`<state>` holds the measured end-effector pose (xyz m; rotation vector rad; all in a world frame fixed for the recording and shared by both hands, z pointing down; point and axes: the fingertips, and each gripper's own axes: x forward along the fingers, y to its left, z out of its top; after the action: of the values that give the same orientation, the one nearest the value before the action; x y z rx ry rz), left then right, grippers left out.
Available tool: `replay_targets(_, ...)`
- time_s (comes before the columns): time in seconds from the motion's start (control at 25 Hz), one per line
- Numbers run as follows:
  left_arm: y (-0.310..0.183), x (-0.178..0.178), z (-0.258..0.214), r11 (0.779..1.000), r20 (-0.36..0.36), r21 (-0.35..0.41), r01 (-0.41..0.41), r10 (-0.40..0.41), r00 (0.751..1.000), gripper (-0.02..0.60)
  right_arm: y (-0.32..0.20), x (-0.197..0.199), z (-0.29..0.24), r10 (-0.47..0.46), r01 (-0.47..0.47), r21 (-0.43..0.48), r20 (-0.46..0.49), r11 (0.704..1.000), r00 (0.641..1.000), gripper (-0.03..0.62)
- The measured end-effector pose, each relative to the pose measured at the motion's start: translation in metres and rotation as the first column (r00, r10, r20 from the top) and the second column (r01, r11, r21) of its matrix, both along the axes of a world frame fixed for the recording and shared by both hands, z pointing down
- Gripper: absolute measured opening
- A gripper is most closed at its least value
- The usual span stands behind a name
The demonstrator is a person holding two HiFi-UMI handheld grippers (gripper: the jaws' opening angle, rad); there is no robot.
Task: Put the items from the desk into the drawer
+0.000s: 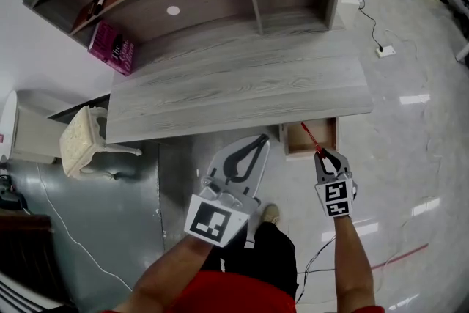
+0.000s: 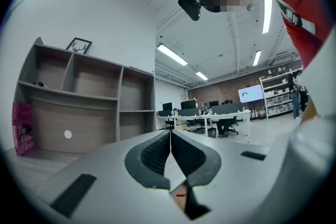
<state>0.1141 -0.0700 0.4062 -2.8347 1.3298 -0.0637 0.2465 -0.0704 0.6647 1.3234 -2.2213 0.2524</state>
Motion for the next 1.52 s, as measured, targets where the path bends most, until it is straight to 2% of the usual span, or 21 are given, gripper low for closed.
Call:
replay_targets(0.36,-0.012,-0.013,0.023,0.999,0.029,-0.036,0.026,-0.025,0.999,0.009,-0.043,-0.013,0.029,-0.024,0.023,-0.032,-0.02,0.999,1.0,0.067)
replay_targets(0.56,-0.02,-0.012,0.025,0.999,0.027,-0.044,0.029,-0.028,0.999,0.009,-0.058,-0.013,0.043,-0.021,0.019,-0.083,-0.026,0.996,0.999,0.076)
replay_targets(0.64,-0.023,-0.01,0.025,0.999,0.026,-0.047,0.023,-0.022,0.999,0.009,-0.06,-0.013,0.044,-0.015,0.013,-0.101,-0.015,0.995,1.0,0.169)
replay_targets(0.68,-0.024,-0.009,0.025,0.999,0.026,-0.048,0.017,-0.016,1.0,0.009,-0.06,-0.012,0.044,-0.011,0.01,-0.105,-0.012,0.994,1.0,0.185)
replay_targets(0.8,-0.027,-0.004,0.025,0.999,0.029,-0.05,-0.006,0.008,1.0,0.009,-0.057,-0.007,0.034,0.004,-0.005,-0.087,-0.01,0.996,1.0,0.171)
replay_targets(1.08,-0.026,0.005,0.021,0.997,0.013,-0.047,-0.057,0.058,0.998,0.009,-0.043,0.001,-0.042,0.06,-0.066,0.062,0.095,0.996,0.994,0.125)
replay_targets(1.24,-0.021,0.008,0.012,0.995,-0.006,-0.036,-0.089,0.089,0.996,0.009,-0.036,-0.001,-0.099,0.084,-0.109,0.153,0.162,0.982,0.983,0.096)
replay_targets(1.52,-0.011,0.011,-0.009,0.99,-0.019,0.001,-0.14,0.14,0.99,0.009,-0.025,-0.013,-0.186,0.104,-0.176,0.257,0.271,0.95,0.957,0.03)
